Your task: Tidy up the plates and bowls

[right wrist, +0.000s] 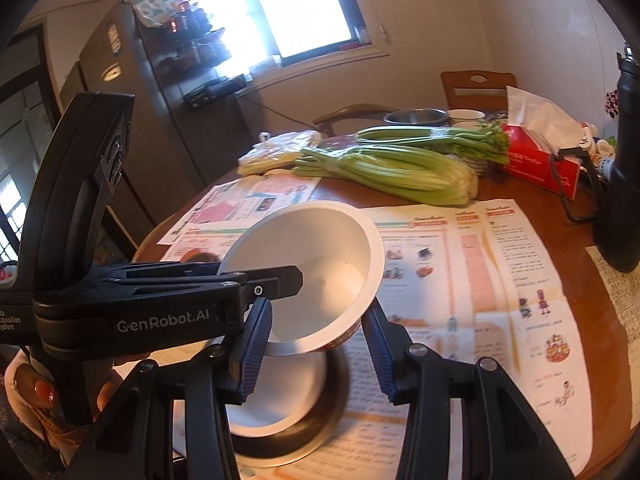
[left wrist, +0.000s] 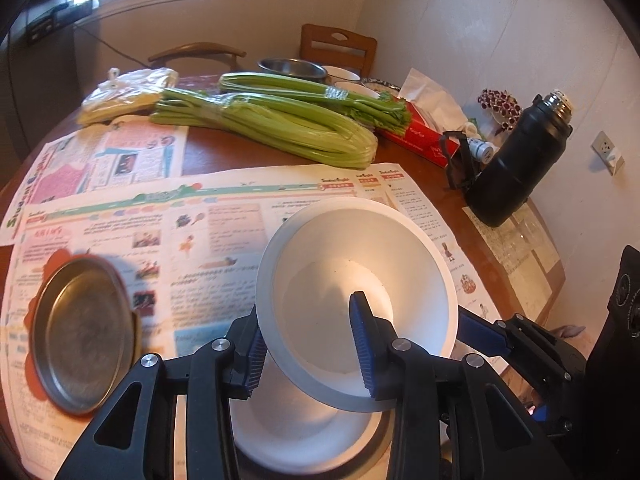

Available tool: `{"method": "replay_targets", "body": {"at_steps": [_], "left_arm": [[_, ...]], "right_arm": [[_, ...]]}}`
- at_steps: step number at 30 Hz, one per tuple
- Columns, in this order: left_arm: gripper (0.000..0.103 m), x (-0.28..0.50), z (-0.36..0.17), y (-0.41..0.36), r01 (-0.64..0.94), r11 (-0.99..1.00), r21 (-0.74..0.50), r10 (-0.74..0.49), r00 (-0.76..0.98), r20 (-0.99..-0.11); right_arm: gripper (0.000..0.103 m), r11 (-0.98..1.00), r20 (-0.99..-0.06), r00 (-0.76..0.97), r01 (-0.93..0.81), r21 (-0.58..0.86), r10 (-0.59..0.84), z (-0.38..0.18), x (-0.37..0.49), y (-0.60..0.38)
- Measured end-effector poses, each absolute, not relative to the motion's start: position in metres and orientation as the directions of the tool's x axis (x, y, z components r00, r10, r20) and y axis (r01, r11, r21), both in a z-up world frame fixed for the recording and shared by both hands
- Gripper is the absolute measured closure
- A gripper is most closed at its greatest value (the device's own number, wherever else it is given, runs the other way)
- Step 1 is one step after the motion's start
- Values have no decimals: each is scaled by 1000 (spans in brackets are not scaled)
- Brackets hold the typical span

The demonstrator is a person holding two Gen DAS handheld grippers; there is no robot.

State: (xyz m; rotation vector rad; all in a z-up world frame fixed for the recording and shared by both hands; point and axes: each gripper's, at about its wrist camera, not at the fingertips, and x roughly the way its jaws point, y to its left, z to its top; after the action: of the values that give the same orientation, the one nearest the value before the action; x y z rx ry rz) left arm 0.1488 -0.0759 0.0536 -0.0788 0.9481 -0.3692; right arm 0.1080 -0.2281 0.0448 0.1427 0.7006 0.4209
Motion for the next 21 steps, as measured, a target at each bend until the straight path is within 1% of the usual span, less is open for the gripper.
{"method": "replay_targets", "body": {"at_steps": [8,21], "left_arm": [[64,126,48,-55,243,942,-231,-329,538,-776],[64,111,25,-49,228,944,-238,-324,512,-796]], "right_arm": [[56,891,-602,660,-369,262,450,41,86,-207],[56,891,-649,616,-376,254,445,22,74,-199]]}}
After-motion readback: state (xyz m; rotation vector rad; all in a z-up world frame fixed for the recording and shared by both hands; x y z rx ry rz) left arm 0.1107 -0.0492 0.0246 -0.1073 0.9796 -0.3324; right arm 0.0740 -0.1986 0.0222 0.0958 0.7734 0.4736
